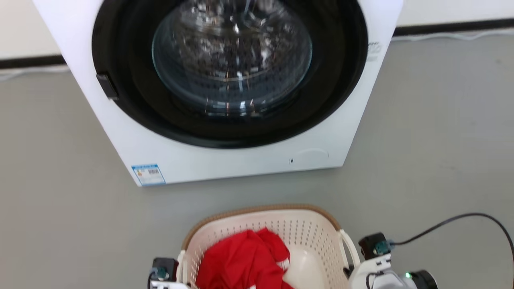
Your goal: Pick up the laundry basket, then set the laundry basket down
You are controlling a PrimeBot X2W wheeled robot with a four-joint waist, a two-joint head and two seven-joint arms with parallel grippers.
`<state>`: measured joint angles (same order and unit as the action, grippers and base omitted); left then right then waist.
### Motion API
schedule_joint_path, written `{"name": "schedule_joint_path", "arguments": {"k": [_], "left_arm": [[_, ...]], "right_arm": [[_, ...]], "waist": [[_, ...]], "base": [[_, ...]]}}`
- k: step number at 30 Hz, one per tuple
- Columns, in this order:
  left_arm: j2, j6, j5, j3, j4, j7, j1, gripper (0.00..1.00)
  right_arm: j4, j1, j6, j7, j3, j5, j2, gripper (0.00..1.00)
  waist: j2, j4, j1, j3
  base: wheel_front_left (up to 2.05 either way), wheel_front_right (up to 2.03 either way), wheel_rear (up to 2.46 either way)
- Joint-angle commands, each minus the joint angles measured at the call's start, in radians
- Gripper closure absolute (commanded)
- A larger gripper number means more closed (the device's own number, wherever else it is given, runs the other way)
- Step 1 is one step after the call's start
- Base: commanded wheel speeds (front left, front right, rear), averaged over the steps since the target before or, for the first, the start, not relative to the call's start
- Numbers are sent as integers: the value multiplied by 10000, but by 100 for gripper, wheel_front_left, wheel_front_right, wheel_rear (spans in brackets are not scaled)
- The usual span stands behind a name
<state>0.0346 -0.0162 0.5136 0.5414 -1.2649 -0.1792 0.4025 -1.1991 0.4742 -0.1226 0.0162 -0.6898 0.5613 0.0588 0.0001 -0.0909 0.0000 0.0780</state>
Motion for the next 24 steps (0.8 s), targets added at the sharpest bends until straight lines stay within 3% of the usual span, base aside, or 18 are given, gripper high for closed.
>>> {"name": "schedule_joint_path", "arguments": {"k": [1, 24], "left_arm": [[157, -11, -2, -110, 269, -103, 115, 100], [156, 419, 1549, 1830, 739, 155, -229, 100]], "right_arm": [[234, -99, -81, 41, -273, 34, -86, 100], [257, -395, -81, -29, -976, 827, -86, 100]], "waist": [[-1, -77, 0, -351], [-1, -51, 0, -654]], "base": [[0, 0, 0], [0, 0, 0]]}}
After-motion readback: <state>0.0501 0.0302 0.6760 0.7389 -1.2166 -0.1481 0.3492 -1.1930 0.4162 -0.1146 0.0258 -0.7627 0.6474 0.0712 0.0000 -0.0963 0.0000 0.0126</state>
